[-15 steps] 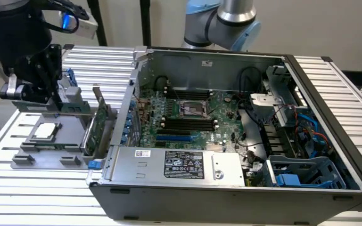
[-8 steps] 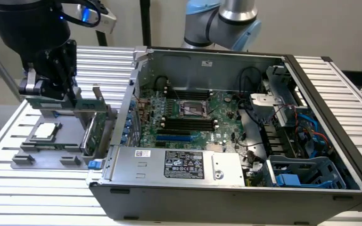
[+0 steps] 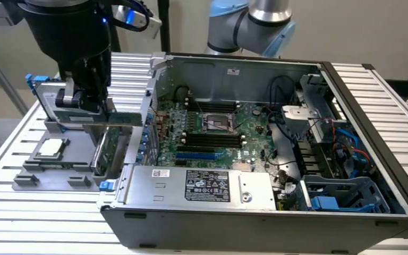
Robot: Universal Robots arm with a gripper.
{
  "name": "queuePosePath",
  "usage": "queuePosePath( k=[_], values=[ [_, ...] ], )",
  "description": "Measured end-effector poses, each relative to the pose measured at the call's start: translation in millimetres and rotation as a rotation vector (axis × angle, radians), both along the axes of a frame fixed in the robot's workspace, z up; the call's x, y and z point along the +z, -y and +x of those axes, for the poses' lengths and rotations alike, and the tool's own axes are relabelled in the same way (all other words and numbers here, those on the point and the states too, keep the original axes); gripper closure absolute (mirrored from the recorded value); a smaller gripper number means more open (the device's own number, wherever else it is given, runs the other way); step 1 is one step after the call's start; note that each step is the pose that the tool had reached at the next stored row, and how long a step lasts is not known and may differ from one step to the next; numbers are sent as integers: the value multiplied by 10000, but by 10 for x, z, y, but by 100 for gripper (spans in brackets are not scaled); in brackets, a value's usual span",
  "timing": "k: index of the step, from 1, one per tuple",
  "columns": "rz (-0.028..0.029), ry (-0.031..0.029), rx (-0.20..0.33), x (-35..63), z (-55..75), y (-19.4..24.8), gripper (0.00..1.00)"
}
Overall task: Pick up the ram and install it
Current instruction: 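Pick up the ram and move it above insertion slot, then insert the ram into the slot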
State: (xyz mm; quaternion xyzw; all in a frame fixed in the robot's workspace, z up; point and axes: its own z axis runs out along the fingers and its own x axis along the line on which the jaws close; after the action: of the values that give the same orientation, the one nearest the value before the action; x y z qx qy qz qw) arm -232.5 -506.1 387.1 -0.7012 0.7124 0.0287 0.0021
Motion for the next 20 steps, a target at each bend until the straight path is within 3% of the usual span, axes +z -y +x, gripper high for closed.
queuePosePath(
  k=[20],
  values=[
    [108,0,2,-6,906,0,100]
  ],
)
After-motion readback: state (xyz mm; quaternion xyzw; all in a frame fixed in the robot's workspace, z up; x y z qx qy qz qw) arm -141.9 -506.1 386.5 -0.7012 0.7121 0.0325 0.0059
